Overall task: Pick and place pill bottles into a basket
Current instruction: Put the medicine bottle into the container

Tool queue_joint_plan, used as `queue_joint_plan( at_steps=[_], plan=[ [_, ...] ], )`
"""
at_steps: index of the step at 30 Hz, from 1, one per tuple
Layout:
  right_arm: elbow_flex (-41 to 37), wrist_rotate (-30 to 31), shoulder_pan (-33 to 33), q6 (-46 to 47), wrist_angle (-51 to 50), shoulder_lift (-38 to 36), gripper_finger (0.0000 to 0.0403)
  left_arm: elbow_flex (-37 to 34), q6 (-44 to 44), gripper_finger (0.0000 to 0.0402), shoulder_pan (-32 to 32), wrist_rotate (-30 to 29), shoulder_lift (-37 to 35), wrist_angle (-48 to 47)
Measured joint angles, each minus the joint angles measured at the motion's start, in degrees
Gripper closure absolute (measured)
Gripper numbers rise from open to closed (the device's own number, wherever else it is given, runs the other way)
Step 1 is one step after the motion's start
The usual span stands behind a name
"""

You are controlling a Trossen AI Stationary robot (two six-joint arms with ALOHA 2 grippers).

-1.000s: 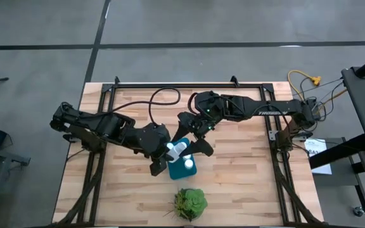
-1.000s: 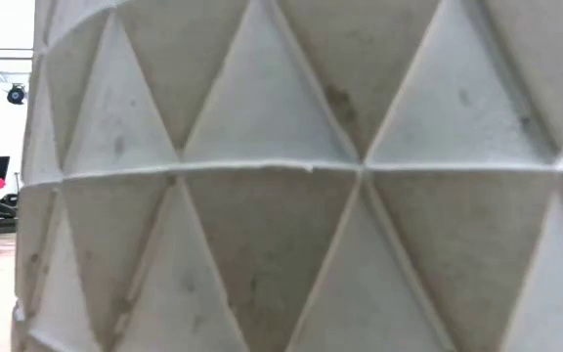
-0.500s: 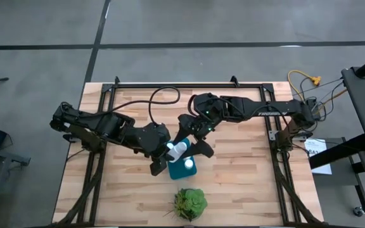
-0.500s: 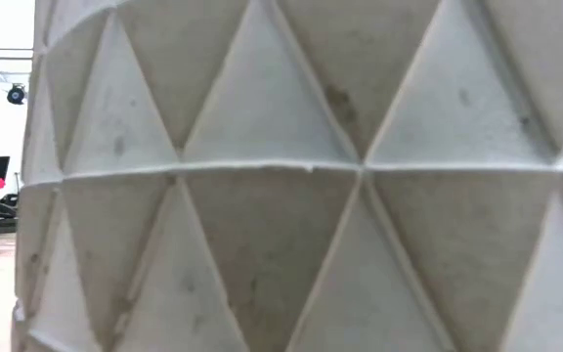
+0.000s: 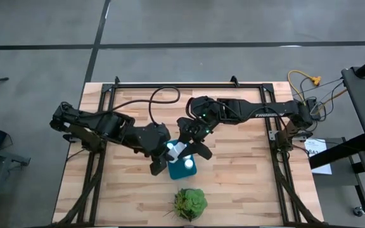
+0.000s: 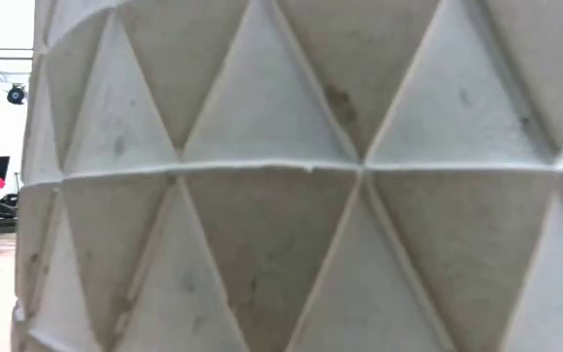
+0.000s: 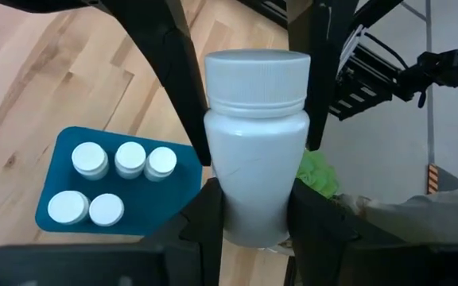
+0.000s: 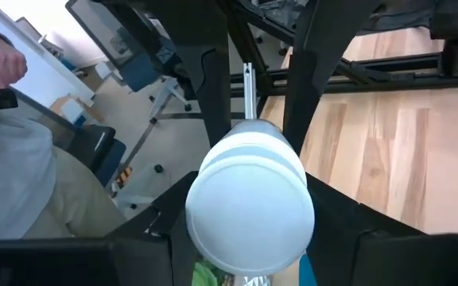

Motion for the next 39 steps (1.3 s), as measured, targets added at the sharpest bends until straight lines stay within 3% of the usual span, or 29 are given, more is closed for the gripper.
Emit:
queue_joint_plan(
  at_steps=[9, 15, 31, 36, 39],
  plan=[
    [0.0, -3.14, -0.07, 0.79, 0.45, 0.0, 0.0241, -0.11, -0.28, 0.0279, 0.0, 0.21, 0.04, 0.98],
    [0.0, -3.94, -0.08, 1.87, 0.46, -0.11, 0.0241, -0.19, 0.02, 0.0276, 0.0, 3.23, 0.07, 1.33],
    [0.0, -4.73, -0.35, 1.46, -1.36, -2.49, 0.0241, -0.09, -0.29, 0.0274, -0.74, 3.07, -1.75, 2.37],
    [0.21, -7.77, -0.5, 1.2, -3.53, -3.66, 0.0241, -0.12, -0.81, 0.0275, -1.83, 7.13, -3.03, -1.03],
    [0.16, -7.19, -0.62, -0.5, -5.87, -3.76, 0.0241, -0.56, -1.3, 0.0275, -2.15, 5.85, -3.41, -4.41]
  ],
)
